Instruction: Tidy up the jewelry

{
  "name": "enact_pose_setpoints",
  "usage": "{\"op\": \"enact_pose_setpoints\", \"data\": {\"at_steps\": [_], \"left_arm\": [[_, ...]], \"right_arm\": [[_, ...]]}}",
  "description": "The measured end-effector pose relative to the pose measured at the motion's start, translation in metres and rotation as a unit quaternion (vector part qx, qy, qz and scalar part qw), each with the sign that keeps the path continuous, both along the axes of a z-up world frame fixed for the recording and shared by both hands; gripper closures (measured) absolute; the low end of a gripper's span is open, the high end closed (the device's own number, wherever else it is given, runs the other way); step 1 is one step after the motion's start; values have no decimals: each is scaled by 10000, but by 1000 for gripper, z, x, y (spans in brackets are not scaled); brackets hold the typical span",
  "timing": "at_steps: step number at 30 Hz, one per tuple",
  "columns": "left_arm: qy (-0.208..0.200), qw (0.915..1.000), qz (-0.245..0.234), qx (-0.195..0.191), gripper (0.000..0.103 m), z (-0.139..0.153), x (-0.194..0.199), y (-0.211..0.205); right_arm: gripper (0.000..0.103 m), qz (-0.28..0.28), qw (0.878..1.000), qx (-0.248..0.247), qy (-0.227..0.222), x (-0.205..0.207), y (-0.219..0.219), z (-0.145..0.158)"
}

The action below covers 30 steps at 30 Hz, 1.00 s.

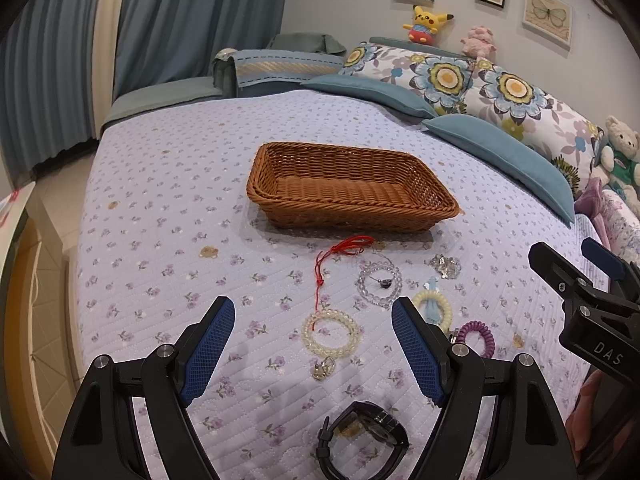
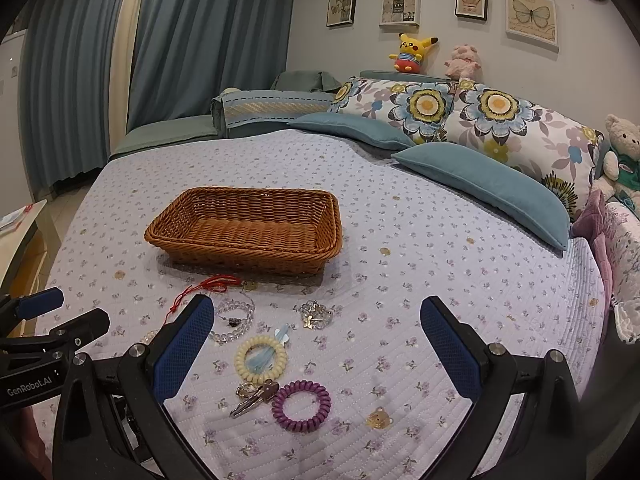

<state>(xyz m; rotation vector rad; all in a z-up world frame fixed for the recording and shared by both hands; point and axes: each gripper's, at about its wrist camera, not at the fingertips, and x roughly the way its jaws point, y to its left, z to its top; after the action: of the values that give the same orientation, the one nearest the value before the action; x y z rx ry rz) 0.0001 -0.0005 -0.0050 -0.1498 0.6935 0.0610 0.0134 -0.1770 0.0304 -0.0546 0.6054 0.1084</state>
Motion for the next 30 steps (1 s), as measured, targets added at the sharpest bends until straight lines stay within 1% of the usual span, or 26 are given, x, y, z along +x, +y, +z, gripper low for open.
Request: {"op": "enact_pose_setpoints", "data": {"at_steps": [4,7,10,12,14,16,18,19,20,21,22,23,25,26,27,28,30], "left_arm": [[14,10000,-12,-20,21,-1,0,0],[-74,10000,-9,31,21,0,0,-1],[-66,10000,16,26,21,0,-1,0],[-271,9996,12,77,21,0,-2,0],[-252,9996,-2,104,21,1,-2,-1],[21,10000,-18,91,21,1,-2,0],[223,9997,-66,-16,21,-1,-4,4],[324,9994,-73,-115,21,-4,-6,8],[532,9981,-78,-298,21,-7,-7,13],[704,9960,-87,-545,21,-12,-10,20],[759,9946,-106,-696,21,-14,-11,25],[772,9935,-131,-821,21,-16,-14,29],[757,9916,-236,-1025,21,-21,-20,34],[840,9900,-324,-1082,21,-23,-22,34],[905,9879,-421,-1189,22,-27,-26,33],[987,9865,-489,-1211,22,-29,-27,31],[1146,9835,-618,-1252,27,-35,-30,25]], "right_arm": [[0,21,10000,52,61,2,-1,-2],[0,16,9998,118,145,4,-3,-4],[0,-22,9994,270,212,7,-9,-5],[0,-52,9988,397,291,9,-15,-6],[0,-201,9982,372,422,11,-20,-9],[0,-312,9965,250,736,16,-24,-19],[0,-298,9946,270,960,16,-29,-30],[2,-316,9937,268,1046,15,-32,-36],[9,-312,9920,269,1192,16,-34,-43],[14,-274,9910,297,1275,16,-35,-46],[22,-216,9898,355,1365,16,-36,-49],[27,-191,9893,367,1398,15,-36,-51],[32,-177,9887,285,1458,10,-35,-56],[33,-165,9882,264,1500,6,-34,-59],[37,-139,9871,273,1571,3,-34,-64],[41,-107,9860,291,1638,1,-33,-67],[45,13,9832,340,1791,-2,-29,-74]]}}
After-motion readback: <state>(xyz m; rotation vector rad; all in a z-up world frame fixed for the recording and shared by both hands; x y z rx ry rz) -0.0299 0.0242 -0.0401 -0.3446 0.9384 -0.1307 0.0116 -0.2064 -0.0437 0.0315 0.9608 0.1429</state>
